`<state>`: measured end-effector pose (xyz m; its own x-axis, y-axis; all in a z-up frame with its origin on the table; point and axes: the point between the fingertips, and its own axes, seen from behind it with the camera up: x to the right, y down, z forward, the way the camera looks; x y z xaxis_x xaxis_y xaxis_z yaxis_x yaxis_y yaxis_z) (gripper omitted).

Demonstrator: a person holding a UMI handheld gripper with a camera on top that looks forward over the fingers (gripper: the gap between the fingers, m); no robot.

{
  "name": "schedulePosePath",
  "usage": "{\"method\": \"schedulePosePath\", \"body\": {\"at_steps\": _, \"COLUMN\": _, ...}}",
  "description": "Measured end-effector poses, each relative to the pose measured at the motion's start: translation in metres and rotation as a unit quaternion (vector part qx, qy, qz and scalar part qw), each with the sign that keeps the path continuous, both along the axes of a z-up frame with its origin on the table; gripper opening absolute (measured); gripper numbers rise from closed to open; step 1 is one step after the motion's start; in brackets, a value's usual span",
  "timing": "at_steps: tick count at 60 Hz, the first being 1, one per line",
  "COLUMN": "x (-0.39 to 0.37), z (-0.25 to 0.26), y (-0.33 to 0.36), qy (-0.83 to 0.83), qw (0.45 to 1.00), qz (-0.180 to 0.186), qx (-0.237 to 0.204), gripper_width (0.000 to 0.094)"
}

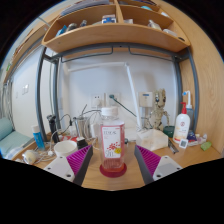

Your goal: Pour water

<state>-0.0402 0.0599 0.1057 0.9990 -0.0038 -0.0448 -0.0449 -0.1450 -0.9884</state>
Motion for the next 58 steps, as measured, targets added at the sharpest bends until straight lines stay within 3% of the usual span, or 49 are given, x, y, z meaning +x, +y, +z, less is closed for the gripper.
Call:
{"method": "schedulePosePath", "body": {"at_steps": 26, "x": -0.007, "z": 0.005, "y": -0.162, "qy": -0.014, "qw": 1.0, "qz": -0.016, "qx": -0.015, "gripper_width": 0.0865}}
{"method": "schedulePosePath", "body": {"at_steps": 40, "x": 0.015, "z": 0.02, "y": -0.191, "qy": -0.041, "qw": 0.998, "qz": -0.04, "qx": 0.01, "gripper_width": 0.0874}}
{"method": "schedulePosePath", "body": {"at_steps": 58, "x": 0.04, "z": 0.014, "y": -0.203, "qy": -0.037, "qw": 0.998, "qz": -0.054, "qx": 0.004, "gripper_width": 0.087}}
